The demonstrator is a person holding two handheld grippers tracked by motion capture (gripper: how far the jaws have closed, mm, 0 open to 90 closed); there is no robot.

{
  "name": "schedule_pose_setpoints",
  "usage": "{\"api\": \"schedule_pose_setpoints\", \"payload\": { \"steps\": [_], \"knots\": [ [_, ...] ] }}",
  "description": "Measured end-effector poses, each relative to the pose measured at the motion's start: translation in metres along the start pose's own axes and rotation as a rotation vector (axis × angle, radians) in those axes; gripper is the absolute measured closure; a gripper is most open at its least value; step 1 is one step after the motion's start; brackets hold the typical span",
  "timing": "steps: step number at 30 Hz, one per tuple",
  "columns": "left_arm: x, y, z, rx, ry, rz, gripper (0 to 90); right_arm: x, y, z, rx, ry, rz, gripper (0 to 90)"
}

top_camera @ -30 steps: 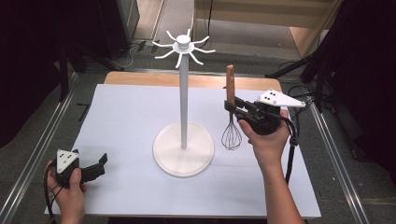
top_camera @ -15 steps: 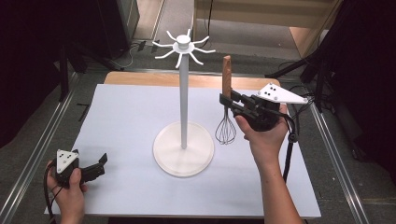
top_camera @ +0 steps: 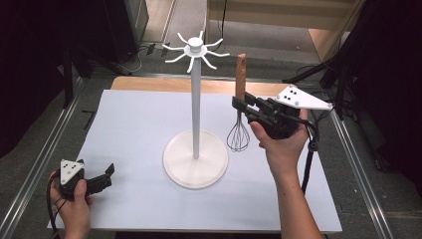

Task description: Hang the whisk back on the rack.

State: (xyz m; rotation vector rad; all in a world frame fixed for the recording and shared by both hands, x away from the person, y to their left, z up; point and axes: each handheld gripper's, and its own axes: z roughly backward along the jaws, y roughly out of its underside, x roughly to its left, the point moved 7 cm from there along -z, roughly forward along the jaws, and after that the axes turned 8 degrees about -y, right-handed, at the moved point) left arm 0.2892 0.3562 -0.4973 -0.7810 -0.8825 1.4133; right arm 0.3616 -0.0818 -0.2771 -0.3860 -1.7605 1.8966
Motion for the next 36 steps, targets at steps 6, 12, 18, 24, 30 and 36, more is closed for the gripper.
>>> {"api": "schedule_pose_setpoints", "payload": {
  "steps": [6, 12, 18, 24, 30, 36],
  "knots": [
    [0.000, 0.000, 0.000, 0.003, 0.000, -0.001, 0.3, 0.004, -0.002, 0.001, -0.009, -0.004, 0.009, 70.6],
    [0.000, 0.000, 0.000, 0.003, 0.001, 0.000, 0.3, 0.006, -0.007, 0.002, -0.024, -0.012, 0.015, 70.6],
    [0.000, 0.000, 0.000, 0.001, -0.001, -0.001, 0.3, 0.007, -0.010, 0.004, -0.034, -0.017, 0.012, 70.6],
    [0.000, 0.000, 0.000, 0.000, -0.001, -0.004, 0.3, 0.009, -0.013, 0.005, -0.039, -0.026, 0.019, 70.6],
    [0.000, 0.000, 0.000, 0.002, 0.000, -0.002, 0.3, 0.012, -0.014, 0.005, -0.039, -0.034, 0.018, 70.6],
    [-0.001, 0.000, 0.000, 0.001, -0.002, -0.006, 0.3, 0.015, -0.014, 0.005, -0.038, -0.034, 0.015, 70.6]
  ]
}}
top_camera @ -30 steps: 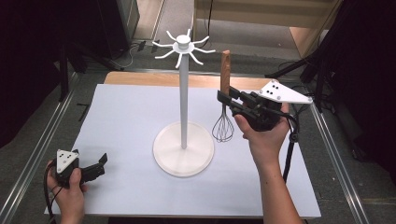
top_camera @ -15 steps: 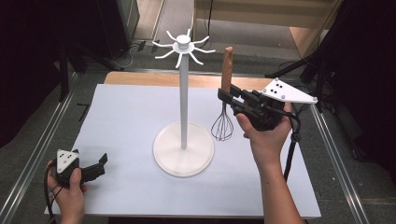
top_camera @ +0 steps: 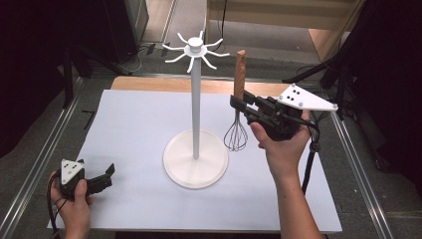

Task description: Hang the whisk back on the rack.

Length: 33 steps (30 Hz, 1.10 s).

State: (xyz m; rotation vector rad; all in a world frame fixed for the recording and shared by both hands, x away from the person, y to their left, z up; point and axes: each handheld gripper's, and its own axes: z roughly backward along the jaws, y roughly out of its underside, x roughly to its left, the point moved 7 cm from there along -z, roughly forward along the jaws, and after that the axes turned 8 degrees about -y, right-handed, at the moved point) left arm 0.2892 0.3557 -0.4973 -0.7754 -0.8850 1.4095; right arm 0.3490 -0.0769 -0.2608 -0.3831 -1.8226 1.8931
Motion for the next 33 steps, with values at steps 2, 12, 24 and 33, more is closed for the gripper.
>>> {"api": "schedule_pose_setpoints", "payload": {
  "steps": [2, 12, 24, 33],
  "knots": [
    [0.000, 0.000, 0.000, -0.002, 0.000, 0.005, 0.3, 0.001, -0.001, 0.000, -0.002, -0.004, 0.006, 70.6],
    [0.000, 0.000, 0.000, 0.001, 0.003, 0.004, 0.3, 0.002, -0.007, 0.006, -0.010, -0.006, 0.013, 70.6],
    [0.000, 0.000, 0.000, 0.001, 0.003, 0.002, 0.3, 0.003, -0.009, 0.007, -0.024, -0.016, 0.013, 70.6],
    [0.001, 0.000, 0.000, 0.001, 0.006, 0.010, 0.3, 0.010, -0.017, 0.002, -0.029, -0.030, 0.036, 70.6]
  ]
}}
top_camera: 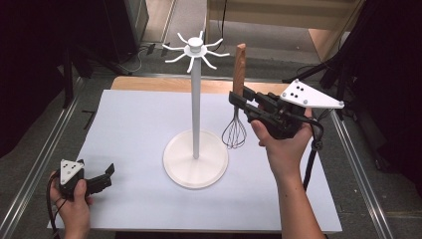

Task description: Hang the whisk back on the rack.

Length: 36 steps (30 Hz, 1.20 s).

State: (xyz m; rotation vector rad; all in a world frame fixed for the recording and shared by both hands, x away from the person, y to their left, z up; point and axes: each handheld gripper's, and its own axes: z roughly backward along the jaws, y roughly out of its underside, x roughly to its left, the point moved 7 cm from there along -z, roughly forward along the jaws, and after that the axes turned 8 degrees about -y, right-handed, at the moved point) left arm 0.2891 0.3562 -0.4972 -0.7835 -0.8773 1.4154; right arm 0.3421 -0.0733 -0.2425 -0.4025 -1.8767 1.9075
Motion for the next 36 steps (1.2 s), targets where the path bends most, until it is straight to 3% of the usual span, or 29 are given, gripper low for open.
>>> {"api": "schedule_pose_setpoints", "payload": {
  "steps": [11, 18, 22, 36],
  "knots": [
    [0.000, 0.000, 0.000, 0.000, -0.001, -0.004, 0.3, 0.000, 0.001, -0.001, 0.003, -0.025, -0.008, 70.6],
    [0.000, 0.000, 0.000, 0.001, -0.002, -0.005, 0.3, 0.001, 0.000, -0.005, 0.001, -0.119, -0.043, 70.7],
    [0.000, 0.000, 0.000, 0.001, -0.001, -0.001, 0.3, 0.002, 0.000, -0.010, 0.018, -0.144, -0.048, 70.7],
    [0.000, 0.000, 0.000, 0.004, 0.000, 0.001, 0.3, -0.002, -0.001, -0.012, 0.002, -0.179, -0.095, 70.7]
  ]
}}
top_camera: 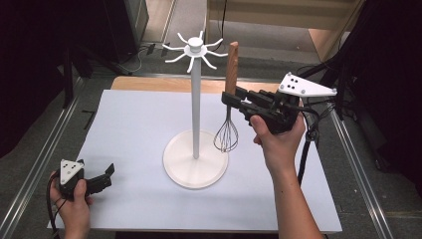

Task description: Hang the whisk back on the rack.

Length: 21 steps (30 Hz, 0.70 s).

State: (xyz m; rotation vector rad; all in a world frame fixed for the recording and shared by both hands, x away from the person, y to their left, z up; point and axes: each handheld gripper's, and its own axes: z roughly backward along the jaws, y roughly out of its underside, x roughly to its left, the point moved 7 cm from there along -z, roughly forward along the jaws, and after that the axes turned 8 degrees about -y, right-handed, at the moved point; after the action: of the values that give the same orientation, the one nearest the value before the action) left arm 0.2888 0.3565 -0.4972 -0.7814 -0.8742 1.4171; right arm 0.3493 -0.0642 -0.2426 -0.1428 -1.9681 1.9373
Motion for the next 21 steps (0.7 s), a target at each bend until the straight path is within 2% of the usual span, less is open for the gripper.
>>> {"api": "schedule_pose_setpoints", "payload": {
  "steps": [5, 11, 21],
  "knots": [
    [0.0000, 0.0000, -0.0001, 0.000, 0.000, 0.000, 0.3, 0.0002, 0.0021, -0.0002, -0.004, -0.029, -0.019, 70.7],
    [0.0000, 0.0000, -0.0002, 0.001, -0.001, 0.000, 0.3, 0.0002, 0.0082, -0.0051, 0.024, -0.054, -0.029, 70.7],
    [0.0001, 0.0000, -0.0003, 0.000, 0.002, 0.001, 0.3, -0.0007, 0.0092, -0.0089, 0.014, -0.090, -0.041, 70.7]
  ]
}}
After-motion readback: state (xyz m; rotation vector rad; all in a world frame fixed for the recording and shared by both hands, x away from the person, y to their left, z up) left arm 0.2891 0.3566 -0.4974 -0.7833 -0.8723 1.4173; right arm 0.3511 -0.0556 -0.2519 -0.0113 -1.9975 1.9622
